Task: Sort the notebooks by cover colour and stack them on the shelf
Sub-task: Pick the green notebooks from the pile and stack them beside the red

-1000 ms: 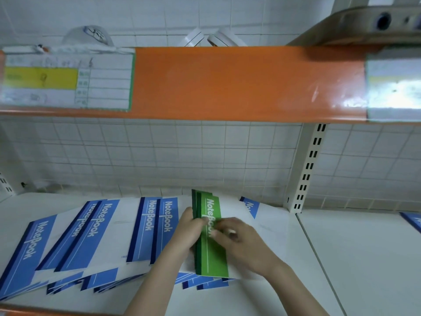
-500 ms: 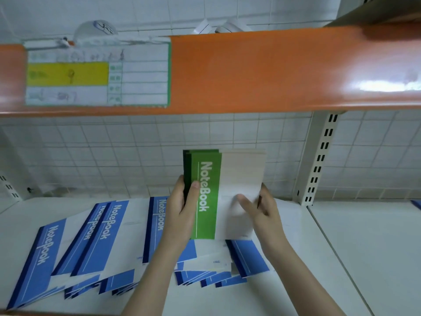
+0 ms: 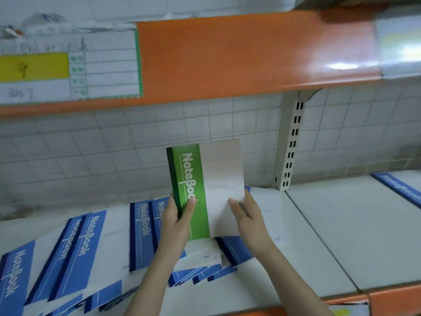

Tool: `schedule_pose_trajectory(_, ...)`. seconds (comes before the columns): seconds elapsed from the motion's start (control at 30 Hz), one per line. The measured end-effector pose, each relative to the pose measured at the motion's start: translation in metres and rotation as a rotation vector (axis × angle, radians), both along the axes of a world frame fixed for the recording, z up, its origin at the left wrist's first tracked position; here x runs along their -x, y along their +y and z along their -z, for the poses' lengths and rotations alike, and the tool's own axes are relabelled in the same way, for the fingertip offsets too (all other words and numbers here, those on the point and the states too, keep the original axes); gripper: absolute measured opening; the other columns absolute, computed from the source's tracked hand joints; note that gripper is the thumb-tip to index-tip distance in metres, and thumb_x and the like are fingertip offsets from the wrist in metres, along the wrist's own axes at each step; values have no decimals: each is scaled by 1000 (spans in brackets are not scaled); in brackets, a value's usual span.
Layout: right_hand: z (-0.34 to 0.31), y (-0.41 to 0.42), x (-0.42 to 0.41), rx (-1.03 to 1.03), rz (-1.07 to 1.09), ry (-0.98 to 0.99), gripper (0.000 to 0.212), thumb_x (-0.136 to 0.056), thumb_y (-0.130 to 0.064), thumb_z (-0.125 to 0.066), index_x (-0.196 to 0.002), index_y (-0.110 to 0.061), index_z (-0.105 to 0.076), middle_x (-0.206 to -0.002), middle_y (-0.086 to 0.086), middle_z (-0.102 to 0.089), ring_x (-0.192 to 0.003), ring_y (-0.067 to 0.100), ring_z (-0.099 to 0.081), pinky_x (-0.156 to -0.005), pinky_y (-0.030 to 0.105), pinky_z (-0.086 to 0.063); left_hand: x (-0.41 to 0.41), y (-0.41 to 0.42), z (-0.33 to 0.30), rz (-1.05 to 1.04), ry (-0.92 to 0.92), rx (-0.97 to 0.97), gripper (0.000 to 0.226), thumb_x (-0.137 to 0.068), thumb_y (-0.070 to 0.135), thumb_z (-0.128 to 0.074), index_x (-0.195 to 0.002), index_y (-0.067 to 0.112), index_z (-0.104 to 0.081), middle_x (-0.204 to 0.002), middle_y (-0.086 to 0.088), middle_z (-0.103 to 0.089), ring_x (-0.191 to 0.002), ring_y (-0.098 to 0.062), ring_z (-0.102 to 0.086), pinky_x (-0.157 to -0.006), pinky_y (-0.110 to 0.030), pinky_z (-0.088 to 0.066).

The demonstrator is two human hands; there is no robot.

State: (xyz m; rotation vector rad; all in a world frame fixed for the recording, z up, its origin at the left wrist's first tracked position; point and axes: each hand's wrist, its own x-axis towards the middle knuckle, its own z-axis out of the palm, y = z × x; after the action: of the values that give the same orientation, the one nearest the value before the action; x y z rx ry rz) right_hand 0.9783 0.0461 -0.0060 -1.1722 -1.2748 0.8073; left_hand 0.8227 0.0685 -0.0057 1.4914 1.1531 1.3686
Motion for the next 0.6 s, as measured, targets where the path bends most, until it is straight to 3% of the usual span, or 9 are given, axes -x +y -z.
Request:
schedule_pose_trajectory(0.07, -3, -2, -15, 34, 71, -26, 15, -98, -16, -46, -105, -6, -53, -86, 33, -53, -69, 34, -47, -65, 35, -46, -10, 3, -3, 30, 55, -8, 15, -94, 29, -54, -109, 32, -54, -96, 14, -67, -84, 7, -62, -64, -5, -45)
schedule_pose_trajectory(0.17, -3, -13, -44, 114, 185, -75, 14, -95, -18, -48, -97, -4, -49, -69, 7, -48, -64, 17, -45, -52, 24, -36, -37, 5, -6, 70, 150, 57, 5, -99, 26, -45, -101, 26, -50, -88, 4, -65, -73, -3, -63, -60, -17, -50)
schedule_pose_trajectory(0.23, -3, -27, -65, 178, 274, -109, 8, -95, -18, -47, -88, -14, -47, -70, -3, -49, -64, 14, -47, -52, 23, -36, -63, 4, -5, 129, 171, 148, 10, -101, 25, -40, -98, 25, -50, -91, -4, -64, -80, -19, -64, -71, -37, -53)
schedule_pose_trajectory(0.3, -2, -41, -90, 243, 359, -127, 14, -95, -19, -45, -82, -20, -41, -73, -7, -47, -66, 9, -46, -55, 25, -36, -93, 3, -3, 186, 199, 202, 12, -101, 24, -40, -97, 24, -51, -97, -7, -65, -87, -27, -63, -81, -45, -51)
schedule_pose_trajectory(0.43, 1, -79, -147, 316, 535, -154, 14, -96, -18, -43, -82, -14, -41, -73, -4, -45, -65, 10, -44, -58, 27, -37, -161, -11, 1, 345, 247, 281, 18, -100, 23, -41, -107, 11, -54, -102, -14, -65, -92, -31, -63, -89, -52, -49)
schedule_pose_trajectory(0.6, 7, -134, -216, 323, 755, -101, 26, -92, -17, -46, -69, -18, -34, -68, -4, -41, -63, 14, -41, -58, 28, -34, -249, -46, 4, 510, 289, 296, 15, -100, 21, -41, -99, 14, -54, -98, -12, -65, -89, -28, -64, -86, -45, -51)
